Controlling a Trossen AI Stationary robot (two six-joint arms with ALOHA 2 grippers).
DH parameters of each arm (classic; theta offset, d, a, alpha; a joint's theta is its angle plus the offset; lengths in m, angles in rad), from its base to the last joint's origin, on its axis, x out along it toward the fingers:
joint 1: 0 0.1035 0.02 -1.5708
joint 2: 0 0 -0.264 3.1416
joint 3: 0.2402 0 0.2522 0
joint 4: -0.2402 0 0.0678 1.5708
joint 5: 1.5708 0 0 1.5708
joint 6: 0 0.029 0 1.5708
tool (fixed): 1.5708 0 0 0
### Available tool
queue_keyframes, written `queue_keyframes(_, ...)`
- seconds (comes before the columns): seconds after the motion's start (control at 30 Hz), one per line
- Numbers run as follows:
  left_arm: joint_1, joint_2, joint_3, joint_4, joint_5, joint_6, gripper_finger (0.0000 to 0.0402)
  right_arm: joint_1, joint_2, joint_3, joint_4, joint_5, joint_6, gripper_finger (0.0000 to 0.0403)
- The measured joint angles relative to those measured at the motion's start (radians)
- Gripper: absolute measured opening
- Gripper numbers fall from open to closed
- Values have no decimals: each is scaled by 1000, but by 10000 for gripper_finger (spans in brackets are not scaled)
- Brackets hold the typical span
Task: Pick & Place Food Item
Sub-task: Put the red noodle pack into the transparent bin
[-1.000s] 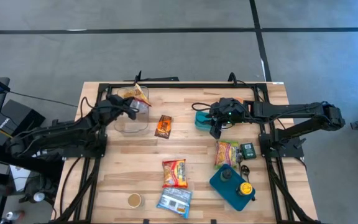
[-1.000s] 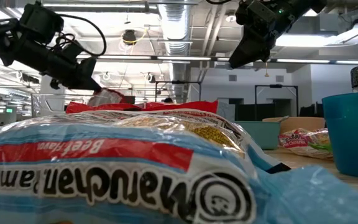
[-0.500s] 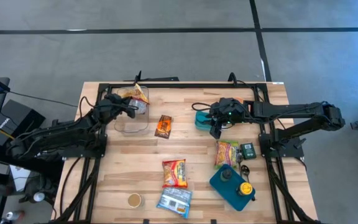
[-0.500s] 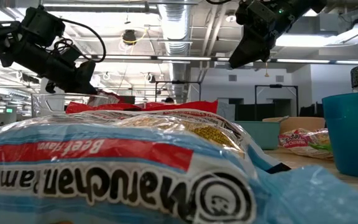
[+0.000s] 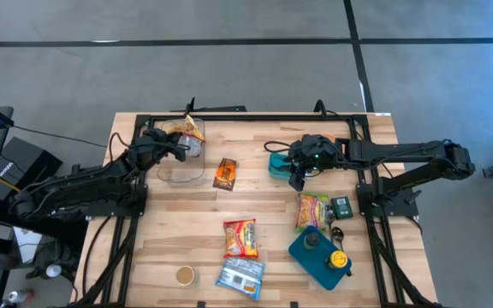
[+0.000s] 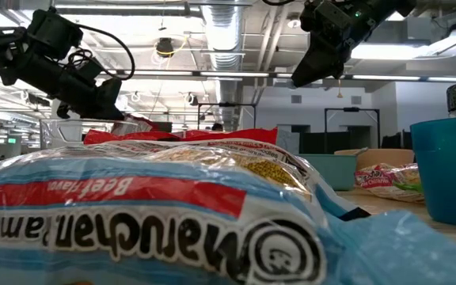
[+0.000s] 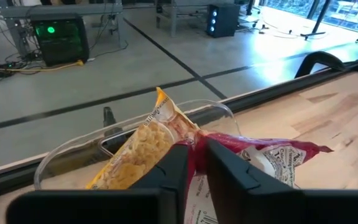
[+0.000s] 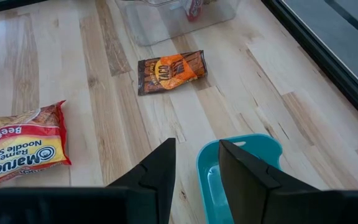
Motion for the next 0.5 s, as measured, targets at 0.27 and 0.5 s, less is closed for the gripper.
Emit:
queue_keyframes(0.27,24,0,0,0,-1,0,129,0,0,0,0,0,0,115)
queue_keyframes(0.5,47,0,0,-1,-2,0,184,0,0,0,0,0,0,115)
